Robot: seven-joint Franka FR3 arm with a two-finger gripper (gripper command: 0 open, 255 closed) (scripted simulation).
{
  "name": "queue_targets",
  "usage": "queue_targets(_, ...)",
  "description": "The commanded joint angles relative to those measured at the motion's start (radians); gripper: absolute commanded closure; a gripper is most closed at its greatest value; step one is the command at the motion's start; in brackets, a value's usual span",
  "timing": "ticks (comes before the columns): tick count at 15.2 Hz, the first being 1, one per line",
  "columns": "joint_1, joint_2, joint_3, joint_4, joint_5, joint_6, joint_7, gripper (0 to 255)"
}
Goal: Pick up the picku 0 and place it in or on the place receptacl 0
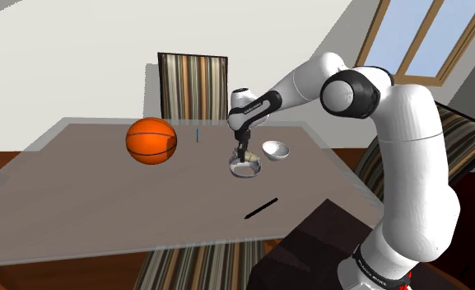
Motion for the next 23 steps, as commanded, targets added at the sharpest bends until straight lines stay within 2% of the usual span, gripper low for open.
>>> queue_targets(1, 0.0, 0.014, -0.001, -0.006, -0.001, 0.02, 0.002, 255)
queue_targets(5, 0.0, 0.053, -0.001, -0.004, -0.003, 0.058, 0.007, 255)
queue_targets(12, 0.0, 0.053, -0.002, -0.004, -0.003, 0.058, 0.007, 255)
queue_targets(13, 0.0, 0.053, -0.001, -0.004, -0.003, 0.058, 0.007, 0)
queue_targets(18, 0.0, 0.053, -0.002, -0.004, -0.003, 0.058, 0.007, 0)
queue_targets(22, 0.006, -0.014, 0.003, 0.025, 0.002, -0.039, 0.003, 0)
queue_targets(23, 0.006, -0.014, 0.003, 0.025, 0.002, -0.039, 0.003, 0)
